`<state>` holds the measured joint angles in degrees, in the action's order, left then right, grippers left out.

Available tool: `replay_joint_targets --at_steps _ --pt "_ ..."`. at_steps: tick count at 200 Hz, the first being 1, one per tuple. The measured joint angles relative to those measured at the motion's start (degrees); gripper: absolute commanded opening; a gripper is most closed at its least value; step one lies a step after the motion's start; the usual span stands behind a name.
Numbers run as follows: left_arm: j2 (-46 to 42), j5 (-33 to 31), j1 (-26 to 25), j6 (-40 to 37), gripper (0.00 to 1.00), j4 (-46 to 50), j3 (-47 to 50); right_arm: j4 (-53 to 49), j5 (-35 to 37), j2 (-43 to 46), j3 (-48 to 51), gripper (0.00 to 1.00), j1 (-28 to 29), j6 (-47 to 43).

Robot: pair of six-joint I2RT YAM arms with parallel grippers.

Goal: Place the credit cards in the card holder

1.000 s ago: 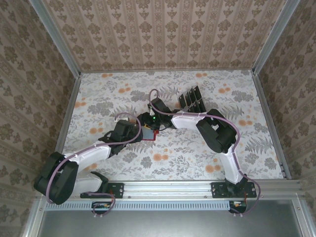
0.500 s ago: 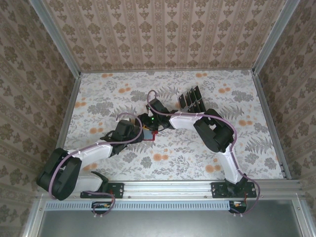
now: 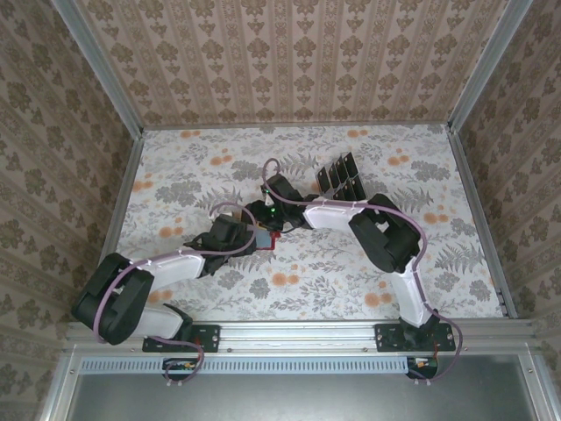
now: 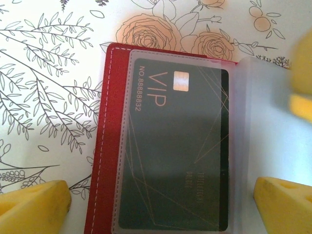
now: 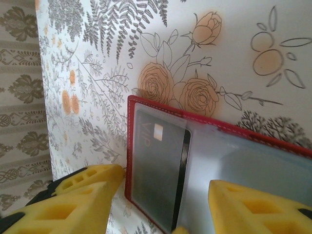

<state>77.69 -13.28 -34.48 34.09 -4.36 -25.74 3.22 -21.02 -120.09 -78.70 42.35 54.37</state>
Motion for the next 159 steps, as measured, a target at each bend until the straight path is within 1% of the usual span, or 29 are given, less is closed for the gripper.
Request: replay_joint_targets --at_steps 22,44,78,159 --pt "0.11 -0.17 0.0 0.28 1.0 -0.11 0.0 -1.07 1.73 3.34 1.97 0.57 -0.22 -0.85" --pt "0.15 -0.26 0.0 0.5 1.0 -0.22 0.0 -2.29 3.82 4.66 2.82 0.57 -0.35 -1.99" --pt "0.22 -0.37 0.0 0.66 1.0 -0.28 0.0 -4.28 6.1 4.63 4.04 0.57 -0.46 -3.21" --pt "0.26 -0.48 0.0 0.7 1.0 -0.46 0.0 -4.76 6.01 2.32 3.63 0.56 -0.44 -3.45"
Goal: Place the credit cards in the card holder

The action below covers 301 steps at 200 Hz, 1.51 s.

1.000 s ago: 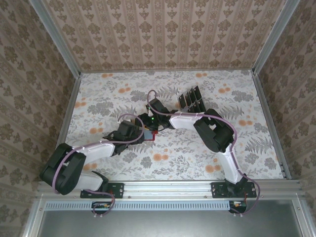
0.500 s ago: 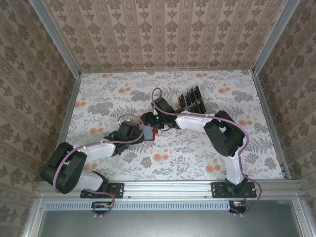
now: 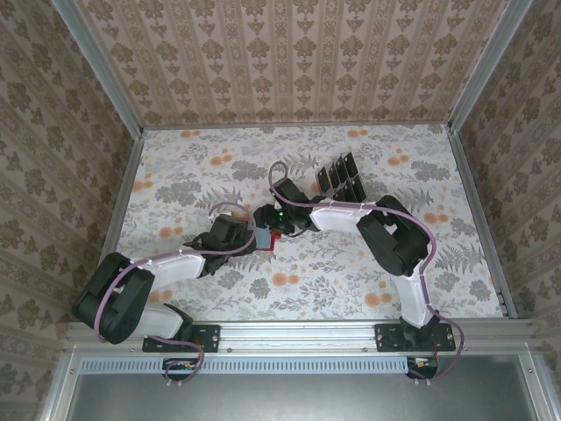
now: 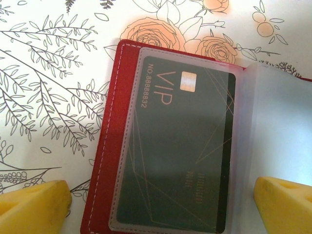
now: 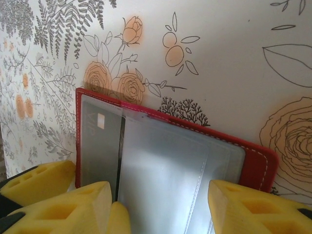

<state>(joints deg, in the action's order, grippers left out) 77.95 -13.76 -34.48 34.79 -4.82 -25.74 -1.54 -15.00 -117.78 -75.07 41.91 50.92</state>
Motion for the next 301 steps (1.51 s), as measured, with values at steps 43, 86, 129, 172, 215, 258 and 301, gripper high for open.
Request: replay_joint_targets --at_steps 43,86,129,172,215,258,301 --pt "0.11 -0.04 0.0 -0.02 1.0 -0.11 0.0 0.11 -0.37 -1.33 -1.29 0.56 0.04 0.0" --pt "0.11 -0.07 0.0 0.0 1.0 -0.17 0.0 0.13 -0.42 -1.33 -1.29 0.56 0.04 0.0" --pt "0.11 -0.11 0.0 0.0 1.0 -0.22 0.02 1.05 -1.03 -1.33 -1.29 0.56 0.24 0.04" --pt "0.11 -0.15 0.0 0.0 1.0 -0.37 0.04 2.62 -2.67 -1.62 -1.62 0.56 0.57 0.26" --pt "-0.46 -0.17 0.0 0.02 1.0 -0.13 0.13 3.63 -3.93 -2.36 -2.51 0.55 0.74 0.7" --pt "-11.69 -3.15 0.57 1.07 1.0 6.25 1.01 4.15 -4.83 -2.36 -3.8 0.56 1.03 1.29" --pt "-21.07 -4.98 4.24 1.9 1.0 11.39 0.98 3.26 -5.03 -2.89 -7.82 0.56 2.4 1.38"
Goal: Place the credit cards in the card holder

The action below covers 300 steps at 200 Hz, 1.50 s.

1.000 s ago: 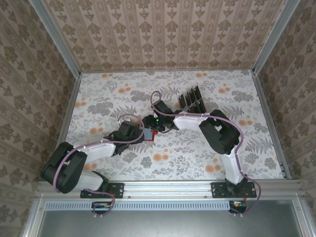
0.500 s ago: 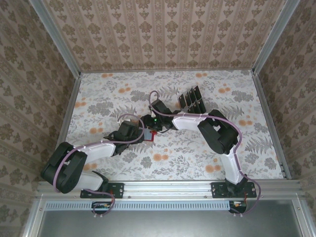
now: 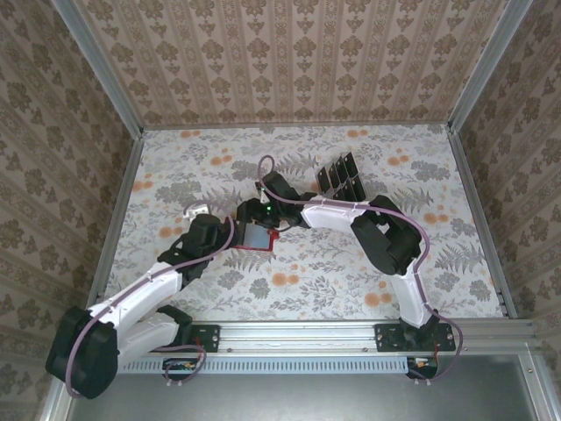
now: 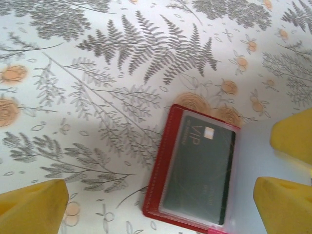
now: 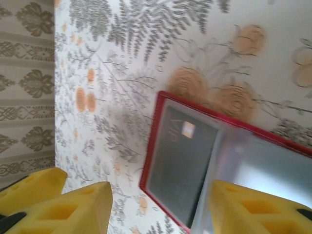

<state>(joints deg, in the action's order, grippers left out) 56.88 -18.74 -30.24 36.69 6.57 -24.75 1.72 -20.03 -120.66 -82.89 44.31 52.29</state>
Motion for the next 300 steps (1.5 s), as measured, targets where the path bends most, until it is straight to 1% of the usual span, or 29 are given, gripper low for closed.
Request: replay_joint_targets --at_steps 31,75,110,140,173,188,208,241,258,300 --pt "-0.87 0.09 1.68 0.35 1.0 2.49 0.0 -1.25 -0.13 -2.49 -5.33 0.56 1.31 -0.04" --pt "-1.25 0.96 2.93 0.94 1.0 4.37 0.11 -5.01 -0.09 -9.03 -13.51 0.56 2.91 -0.44" --pt "-1.92 1.62 3.34 1.05 1.0 4.81 0.52 -7.98 -0.04 -13.35 -17.27 0.56 3.1 -1.16" --pt "-2.05 2.69 4.66 1.05 1.0 4.79 0.52 -9.27 0.09 -13.97 -18.62 0.56 3.13 -1.33" --pt "-1.84 3.34 5.22 1.05 1.0 5.07 0.48 -9.25 0.11 -13.84 -18.56 0.57 3.1 -2.12" --pt "-1.38 3.8 5.22 1.01 1.0 5.64 0.2 -8.87 0.44 -12.59 -17.07 0.57 3.08 -2.82" --pt "0.09 4.35 5.33 0.57 1.0 6.56 -0.57 -8.72 1.36 -9.01 -13.6 0.57 2.78 -4.04" --pt "4.31 4.33 7.58 -0.11 1.0 6.71 -3.17 -8.87 2.21 -1.07 -7.54 0.56 2.71 -6.29" --pt "5.79 4.33 8.0 -0.44 1.0 6.08 -4.44 -9.6 2.58 0.31 -6.97 0.53 2.71 -7.43" --pt "8.02 4.37 8.17 -0.46 1.0 5.62 -6.03 -11.65 3.34 -1.07 -6.91 0.46 2.71 -9.42"
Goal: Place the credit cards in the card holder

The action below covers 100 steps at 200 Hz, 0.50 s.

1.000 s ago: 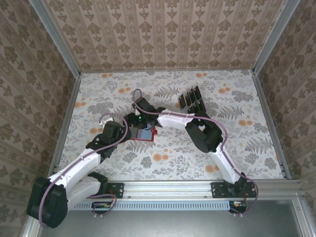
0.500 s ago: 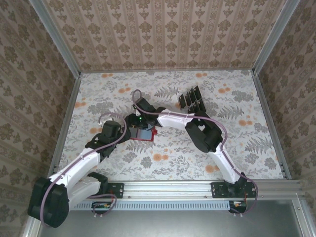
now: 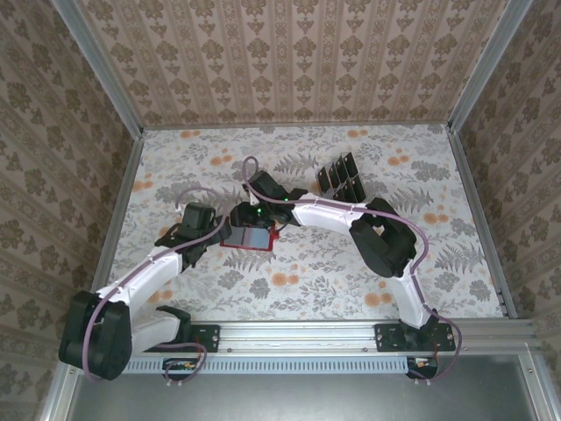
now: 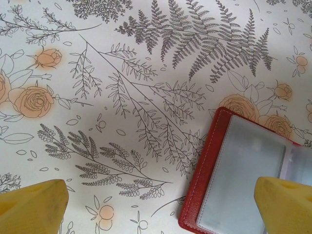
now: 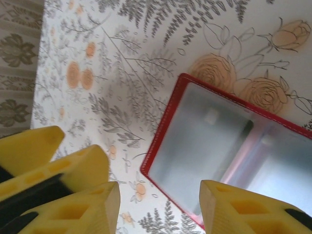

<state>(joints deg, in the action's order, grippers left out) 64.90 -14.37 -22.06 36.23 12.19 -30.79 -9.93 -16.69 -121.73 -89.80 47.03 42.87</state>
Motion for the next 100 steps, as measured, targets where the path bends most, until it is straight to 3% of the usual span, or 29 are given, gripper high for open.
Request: replay_joint_targets --at_steps 100 --pt "1.36 0.26 -0.13 -0.02 1.0 0.09 -1.11 1.11 3.02 0.24 8.59 0.42 -0.72 -2.86"
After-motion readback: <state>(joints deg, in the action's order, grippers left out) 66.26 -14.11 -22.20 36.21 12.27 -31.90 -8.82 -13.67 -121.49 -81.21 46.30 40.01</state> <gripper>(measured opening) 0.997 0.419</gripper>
